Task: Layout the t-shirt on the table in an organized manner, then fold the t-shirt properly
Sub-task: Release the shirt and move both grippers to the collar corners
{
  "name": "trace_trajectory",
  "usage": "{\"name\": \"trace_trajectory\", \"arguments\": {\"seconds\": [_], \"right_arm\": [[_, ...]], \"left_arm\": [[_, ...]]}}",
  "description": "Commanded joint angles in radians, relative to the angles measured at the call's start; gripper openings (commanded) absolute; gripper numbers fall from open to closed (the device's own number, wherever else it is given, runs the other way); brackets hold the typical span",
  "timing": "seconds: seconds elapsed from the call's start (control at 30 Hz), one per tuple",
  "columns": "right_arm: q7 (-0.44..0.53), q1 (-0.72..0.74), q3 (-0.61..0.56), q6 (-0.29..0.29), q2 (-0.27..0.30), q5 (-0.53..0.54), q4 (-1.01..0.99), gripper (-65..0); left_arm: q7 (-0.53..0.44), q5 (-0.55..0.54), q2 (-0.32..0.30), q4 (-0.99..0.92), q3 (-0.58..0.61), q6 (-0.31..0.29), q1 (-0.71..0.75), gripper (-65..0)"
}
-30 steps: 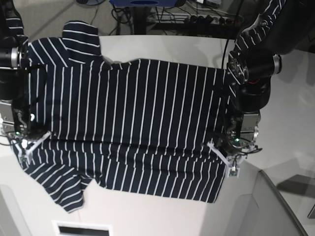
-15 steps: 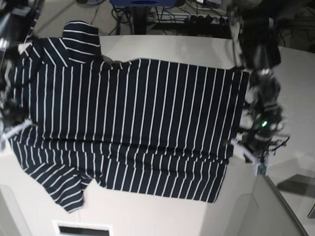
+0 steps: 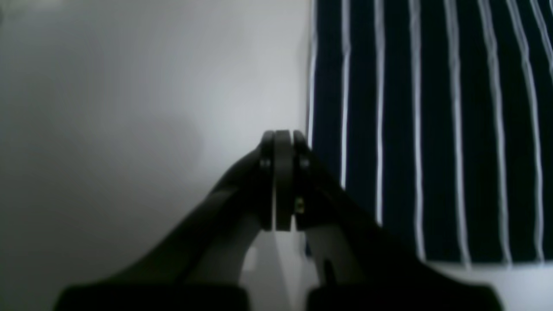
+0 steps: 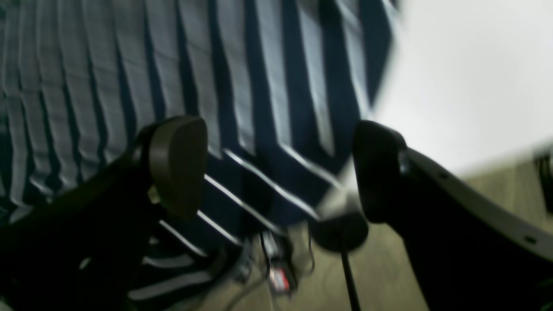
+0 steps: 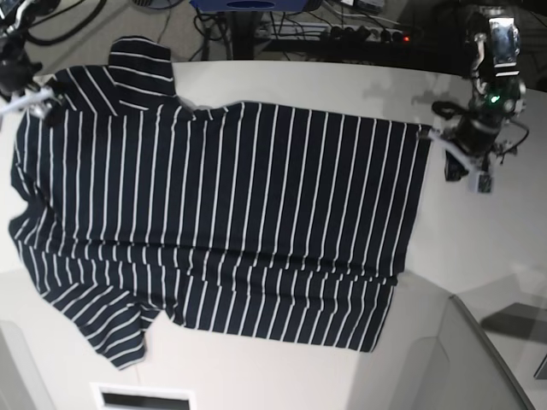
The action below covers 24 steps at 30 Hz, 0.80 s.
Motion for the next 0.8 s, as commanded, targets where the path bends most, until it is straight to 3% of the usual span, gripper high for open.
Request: {"name": "trace_trajectory", "arguments": {"seconds": [0.0,0.27,0.57,0.77], "right_arm": [[0.022,-0.004,0.003,0.012,0.011,0.021,0.007,-15.6],[0.028,-0.027,0.004,0.012,0.015,0.021,-0.033,-15.6],[0.085,-0.025,0.003,0.012,0.087,0.022,-0.173,-15.6],[0.082,-0.028,-0.002,0.012,0.081,0.021,-0.177,-15.6]], "left_arm": [[-0.022,-0.020,-0.018,0.019,-0.033,0.010,-0.001,-65.0],[-0.019,-0.048,-0.018,0.013,-0.111,0.009,0.027,-65.0],[-0.018,-0.052,-0.018,0.013,-0.131,0.009,0.034,-65.0],[-0.018,-0.054,-0.016,0.013,-0.128,0.009,0.034,-65.0]]}}
